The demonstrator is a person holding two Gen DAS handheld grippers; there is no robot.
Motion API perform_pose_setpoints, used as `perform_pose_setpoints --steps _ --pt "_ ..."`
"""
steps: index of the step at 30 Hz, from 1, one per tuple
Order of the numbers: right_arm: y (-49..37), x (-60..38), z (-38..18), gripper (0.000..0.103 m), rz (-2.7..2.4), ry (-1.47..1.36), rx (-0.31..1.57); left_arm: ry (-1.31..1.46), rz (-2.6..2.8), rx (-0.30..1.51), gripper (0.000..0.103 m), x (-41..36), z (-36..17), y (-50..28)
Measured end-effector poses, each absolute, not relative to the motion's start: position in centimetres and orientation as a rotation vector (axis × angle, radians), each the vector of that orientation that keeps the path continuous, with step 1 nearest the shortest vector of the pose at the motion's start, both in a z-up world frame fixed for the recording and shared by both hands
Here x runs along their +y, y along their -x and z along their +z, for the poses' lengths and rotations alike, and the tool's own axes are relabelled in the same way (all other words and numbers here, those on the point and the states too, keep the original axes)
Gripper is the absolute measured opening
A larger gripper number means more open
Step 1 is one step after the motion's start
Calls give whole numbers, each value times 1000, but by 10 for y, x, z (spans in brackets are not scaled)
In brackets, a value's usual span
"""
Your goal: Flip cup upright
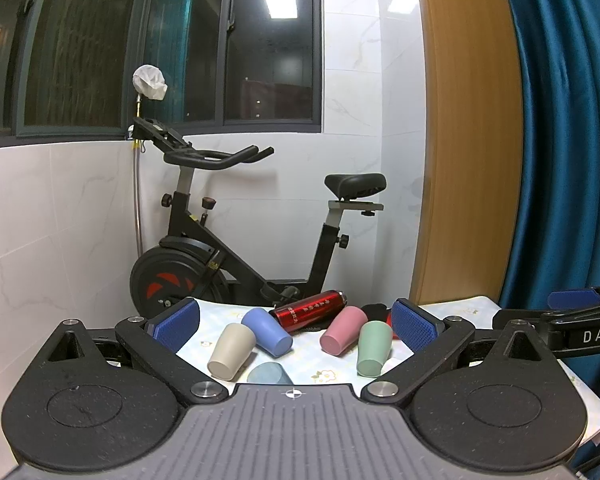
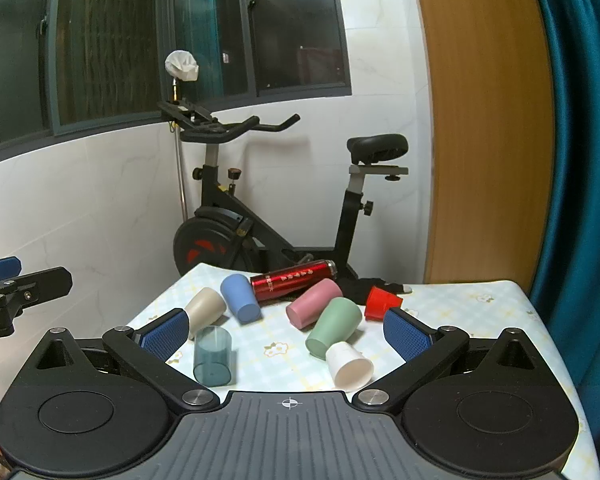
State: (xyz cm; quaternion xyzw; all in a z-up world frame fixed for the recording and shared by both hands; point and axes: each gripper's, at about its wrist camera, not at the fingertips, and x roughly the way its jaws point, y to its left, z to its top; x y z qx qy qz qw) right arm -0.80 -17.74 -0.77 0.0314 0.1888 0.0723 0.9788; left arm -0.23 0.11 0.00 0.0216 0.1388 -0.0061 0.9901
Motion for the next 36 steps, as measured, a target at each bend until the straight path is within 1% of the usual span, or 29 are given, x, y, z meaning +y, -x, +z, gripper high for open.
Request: perform_pose_setpoints --steps 36 --pt "8 -178 -10 103 147 -63 376 -51 -26 270 103 -1 1 2"
